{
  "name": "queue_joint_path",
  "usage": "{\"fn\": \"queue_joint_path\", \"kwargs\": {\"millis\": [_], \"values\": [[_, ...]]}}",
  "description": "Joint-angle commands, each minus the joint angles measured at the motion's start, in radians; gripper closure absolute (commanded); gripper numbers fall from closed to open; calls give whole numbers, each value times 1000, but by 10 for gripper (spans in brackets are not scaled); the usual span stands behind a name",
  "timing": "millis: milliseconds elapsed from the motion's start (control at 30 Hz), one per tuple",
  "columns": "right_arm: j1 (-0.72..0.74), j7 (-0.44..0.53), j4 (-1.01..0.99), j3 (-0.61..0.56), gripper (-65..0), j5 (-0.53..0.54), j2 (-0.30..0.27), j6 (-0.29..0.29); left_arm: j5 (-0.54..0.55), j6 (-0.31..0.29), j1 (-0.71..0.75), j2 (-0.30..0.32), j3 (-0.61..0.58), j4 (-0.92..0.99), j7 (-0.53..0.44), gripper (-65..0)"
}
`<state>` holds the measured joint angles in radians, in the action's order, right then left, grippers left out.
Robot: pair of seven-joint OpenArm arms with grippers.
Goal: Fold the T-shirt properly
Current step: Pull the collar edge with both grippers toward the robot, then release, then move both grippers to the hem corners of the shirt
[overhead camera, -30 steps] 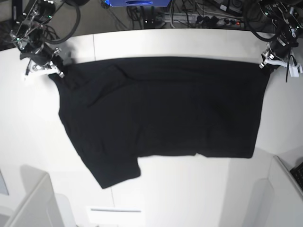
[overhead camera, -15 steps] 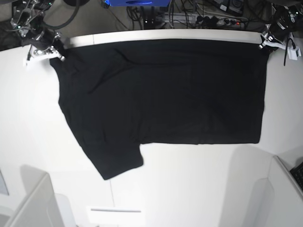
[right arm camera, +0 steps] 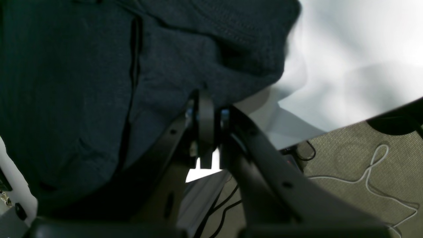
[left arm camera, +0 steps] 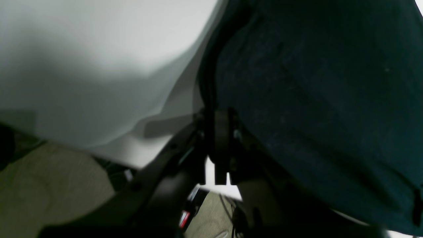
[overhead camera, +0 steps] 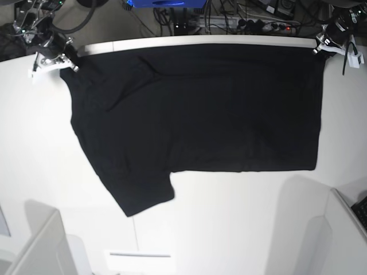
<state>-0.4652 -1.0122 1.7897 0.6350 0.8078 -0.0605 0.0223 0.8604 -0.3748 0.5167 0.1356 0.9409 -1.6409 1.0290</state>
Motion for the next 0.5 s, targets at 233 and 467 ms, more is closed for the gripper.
{"fn": "queue_joint_path", "kwargs": {"millis": [233,467], "values": [[-13,16,25,87,-390,14,-9,6,6,-5,-2,-6,111,-18,-17,-487],[-10,23,141,125,-371,14,-14,9,7,-5,-8,0,224,-132,-19,-499]]}}
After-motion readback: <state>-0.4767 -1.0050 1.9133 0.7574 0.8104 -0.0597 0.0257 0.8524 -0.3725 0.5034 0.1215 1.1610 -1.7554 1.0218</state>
